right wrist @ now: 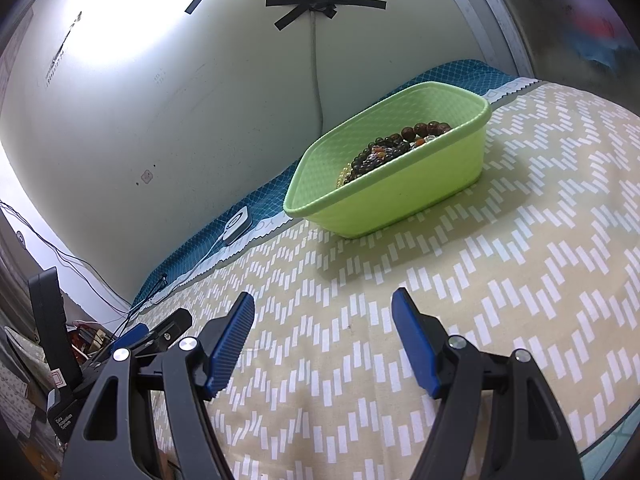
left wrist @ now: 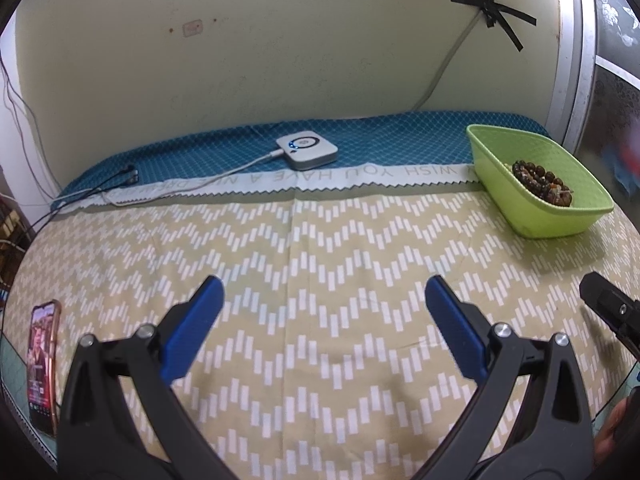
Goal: Organize jewelry
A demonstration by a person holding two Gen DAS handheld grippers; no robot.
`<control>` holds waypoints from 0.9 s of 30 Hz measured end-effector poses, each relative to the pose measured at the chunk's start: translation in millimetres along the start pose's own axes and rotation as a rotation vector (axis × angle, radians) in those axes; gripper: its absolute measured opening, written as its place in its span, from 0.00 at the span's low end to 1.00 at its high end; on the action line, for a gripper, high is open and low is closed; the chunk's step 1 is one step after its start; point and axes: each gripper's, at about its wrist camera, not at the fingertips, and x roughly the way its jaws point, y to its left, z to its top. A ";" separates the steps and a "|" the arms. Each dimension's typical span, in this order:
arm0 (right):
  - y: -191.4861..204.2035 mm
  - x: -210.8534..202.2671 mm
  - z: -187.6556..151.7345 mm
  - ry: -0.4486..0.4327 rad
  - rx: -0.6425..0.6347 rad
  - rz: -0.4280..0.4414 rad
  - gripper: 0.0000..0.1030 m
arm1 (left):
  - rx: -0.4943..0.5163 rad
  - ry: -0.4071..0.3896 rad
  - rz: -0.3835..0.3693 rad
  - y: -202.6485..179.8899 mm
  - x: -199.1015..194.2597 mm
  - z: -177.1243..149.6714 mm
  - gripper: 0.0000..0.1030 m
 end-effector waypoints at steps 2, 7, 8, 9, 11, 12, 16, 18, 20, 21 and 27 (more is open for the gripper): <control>0.0 0.6 0.1 0.003 -0.001 -0.004 0.45 | -0.006 -0.011 0.009 0.7 -0.3 -2.7 0.94; 1.2 1.7 0.0 -0.001 -0.007 -0.007 0.45 | -0.013 -0.011 -0.015 1.0 -2.4 -6.7 0.94; 1.4 2.0 0.0 -0.001 -0.008 -0.006 0.45 | -0.014 -0.003 -0.029 1.2 -2.1 -7.6 0.94; 1.4 2.1 0.1 0.000 -0.010 -0.005 0.45 | -0.013 0.006 -0.032 1.1 -1.3 -8.4 0.94; 1.6 1.9 -0.2 0.000 -0.011 -0.003 0.45 | -0.010 0.020 -0.025 0.8 1.1 -8.5 0.94; 1.6 1.8 -0.3 0.000 -0.011 -0.002 0.45 | -0.008 0.028 -0.024 0.9 2.9 -7.8 0.94; 1.8 0.2 -1.3 -0.001 -0.008 0.000 0.45 | -0.011 0.049 -0.024 2.8 7.9 -5.6 0.94; 1.7 -0.4 -1.3 -0.002 -0.010 -0.001 0.45 | -0.011 0.056 -0.019 3.1 9.0 -6.3 0.94; 2.7 -0.3 -1.6 -0.001 -0.017 -0.001 0.45 | -0.005 0.059 -0.019 3.2 10.6 -5.1 0.94; 3.4 0.0 -1.6 0.000 -0.019 -0.001 0.45 | -0.006 0.058 -0.019 3.3 10.1 -5.5 0.94; 3.7 2.4 -1.7 0.005 -0.015 0.005 0.45 | -0.001 0.060 -0.014 2.9 9.9 -6.8 0.94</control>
